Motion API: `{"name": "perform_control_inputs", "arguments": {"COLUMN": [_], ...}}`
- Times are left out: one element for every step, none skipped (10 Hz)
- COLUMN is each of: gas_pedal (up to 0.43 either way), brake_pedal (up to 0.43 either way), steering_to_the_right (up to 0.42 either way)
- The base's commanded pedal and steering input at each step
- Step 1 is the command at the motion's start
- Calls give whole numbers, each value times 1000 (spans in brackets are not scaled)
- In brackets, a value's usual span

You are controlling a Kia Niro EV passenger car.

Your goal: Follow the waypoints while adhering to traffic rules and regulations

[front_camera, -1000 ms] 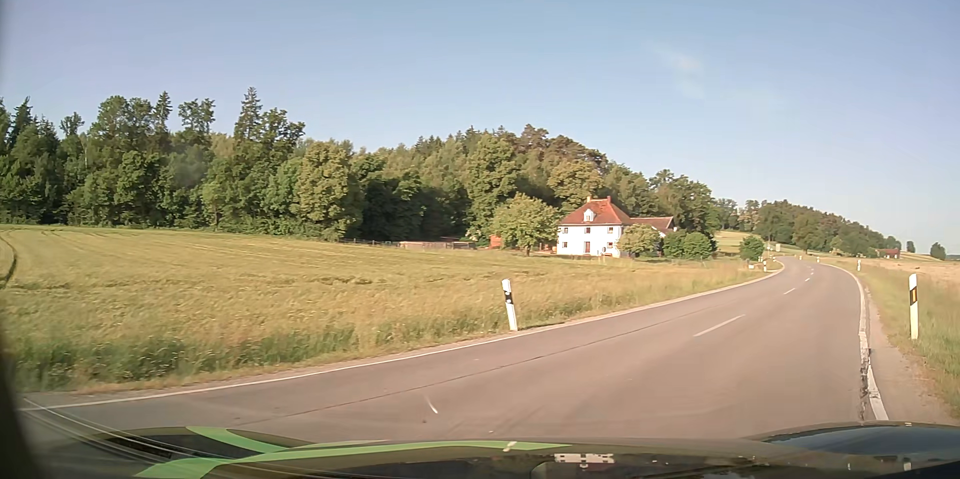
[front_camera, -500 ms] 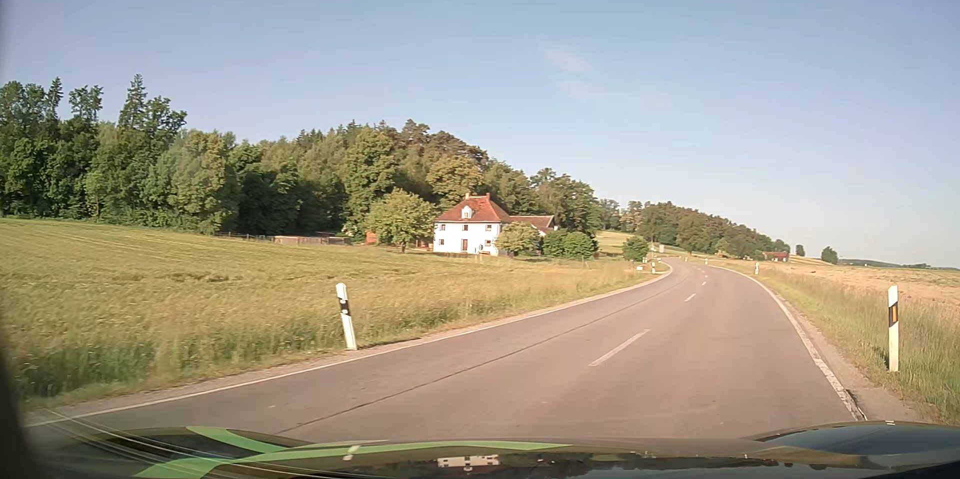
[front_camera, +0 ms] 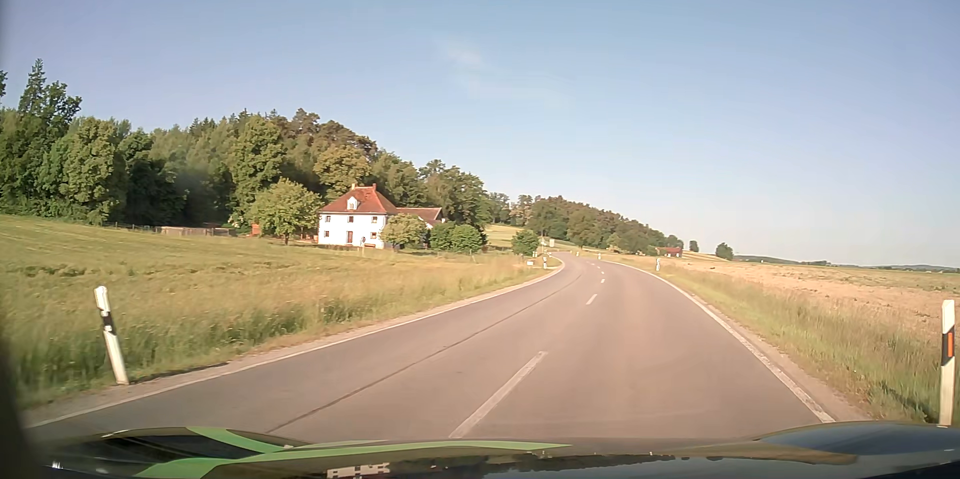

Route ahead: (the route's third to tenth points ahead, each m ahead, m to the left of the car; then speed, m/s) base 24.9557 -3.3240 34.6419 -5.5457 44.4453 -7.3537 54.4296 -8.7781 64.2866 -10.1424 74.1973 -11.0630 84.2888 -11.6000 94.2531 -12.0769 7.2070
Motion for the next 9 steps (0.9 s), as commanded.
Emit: {"name": "perform_control_inputs", "arguments": {"gas_pedal": [409, 409, 409, 409, 409, 409, 409, 409, 409], "brake_pedal": [0, 0, 0, 0, 0, 0, 0, 0, 0], "steering_to_the_right": [181, 167, 146, 134, 125, 105, 75, 47, 20]}}
